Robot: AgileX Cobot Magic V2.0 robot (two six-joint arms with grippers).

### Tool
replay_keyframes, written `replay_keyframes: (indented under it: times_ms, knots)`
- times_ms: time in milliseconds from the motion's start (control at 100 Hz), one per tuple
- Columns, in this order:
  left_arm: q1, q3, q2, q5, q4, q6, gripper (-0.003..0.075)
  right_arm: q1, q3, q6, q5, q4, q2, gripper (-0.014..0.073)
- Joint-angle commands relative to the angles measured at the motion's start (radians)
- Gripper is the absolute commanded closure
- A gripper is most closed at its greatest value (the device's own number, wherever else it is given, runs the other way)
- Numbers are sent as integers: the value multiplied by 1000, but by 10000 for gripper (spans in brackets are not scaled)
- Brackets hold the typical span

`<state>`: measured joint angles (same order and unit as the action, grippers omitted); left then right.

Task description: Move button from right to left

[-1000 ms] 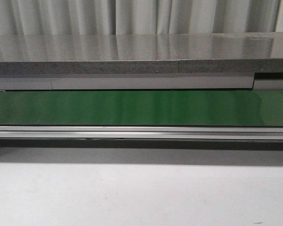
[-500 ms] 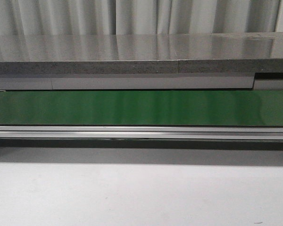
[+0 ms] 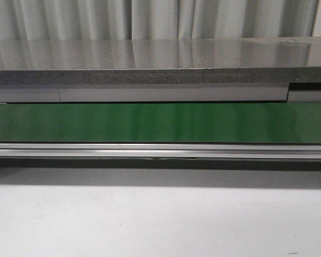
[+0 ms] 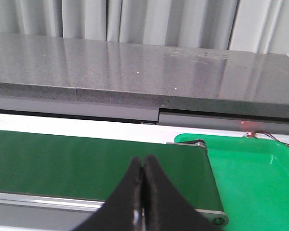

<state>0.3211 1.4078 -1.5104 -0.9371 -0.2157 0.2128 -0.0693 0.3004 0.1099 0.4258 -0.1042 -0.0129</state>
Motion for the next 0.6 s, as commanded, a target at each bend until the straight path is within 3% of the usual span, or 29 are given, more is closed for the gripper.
replay_keyframes:
  times_ms: [0, 190, 590]
  knots:
    - [-15, -46, 117, 93, -55, -2, 741, 1, 21, 0, -88, -4, -12, 661]
    - [-81, -193, 289, 190, -72, 3, 741, 1, 21, 0, -88, -4, -12, 661]
    - [-285, -367, 571, 233, -78, 3, 741, 1, 21, 0, -88, -4, -12, 661]
